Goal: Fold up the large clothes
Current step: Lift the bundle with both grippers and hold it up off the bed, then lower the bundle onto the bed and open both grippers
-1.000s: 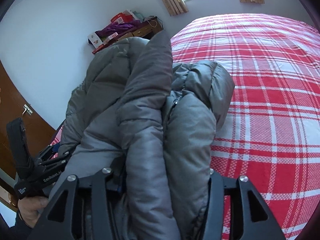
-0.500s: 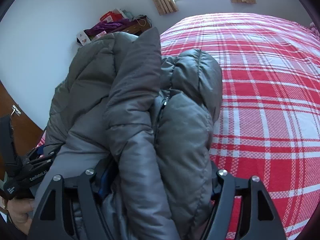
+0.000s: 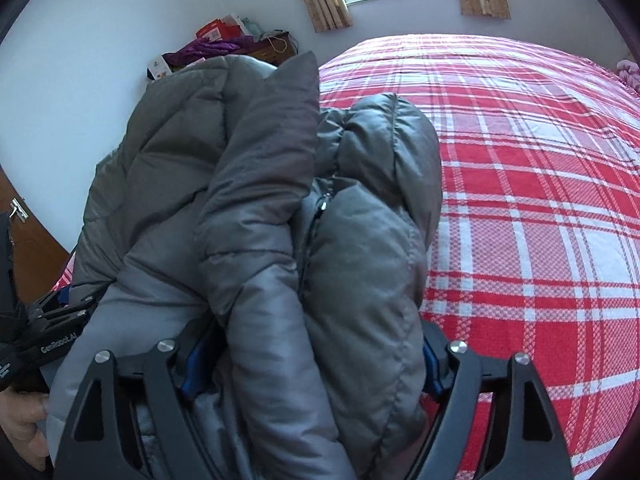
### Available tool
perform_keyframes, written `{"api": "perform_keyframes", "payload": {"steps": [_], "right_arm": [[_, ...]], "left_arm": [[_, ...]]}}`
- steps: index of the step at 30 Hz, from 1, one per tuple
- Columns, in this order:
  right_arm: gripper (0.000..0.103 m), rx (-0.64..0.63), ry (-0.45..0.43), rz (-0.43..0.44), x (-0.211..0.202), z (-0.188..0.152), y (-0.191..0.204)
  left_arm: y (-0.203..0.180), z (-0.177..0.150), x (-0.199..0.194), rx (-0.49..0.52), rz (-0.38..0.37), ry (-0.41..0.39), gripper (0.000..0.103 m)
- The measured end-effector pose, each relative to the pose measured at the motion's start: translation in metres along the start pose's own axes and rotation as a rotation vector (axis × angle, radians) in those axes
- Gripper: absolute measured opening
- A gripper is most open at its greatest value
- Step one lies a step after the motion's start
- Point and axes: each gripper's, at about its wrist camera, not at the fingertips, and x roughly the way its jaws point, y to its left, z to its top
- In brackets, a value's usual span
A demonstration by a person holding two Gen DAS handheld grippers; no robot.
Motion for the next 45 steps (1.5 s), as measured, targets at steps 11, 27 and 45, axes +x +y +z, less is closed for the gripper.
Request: {"api": "perform_keyframes", "payload": {"steps": [11,27,45], "right_arm": [[0.088,-0.005,0.022,-0.047,0.007,0.01,0.012],[0.091,-0.134,-0.124,-0.092,-0.119,0.021,0.068],[0.099,-0.265,-0.364,-0.097,-0.229,-0.012,0.13]], "left_arm": [[0.004,0.001,-0.003,-0.002,0.005,-0.008,0.102],[0.001,-0.004,-0.192,-0.016,0.008,-0.231,0.102],[-0.008,-0.008,-0.275,0.022,-0.039,-0.397,0.102]]}}
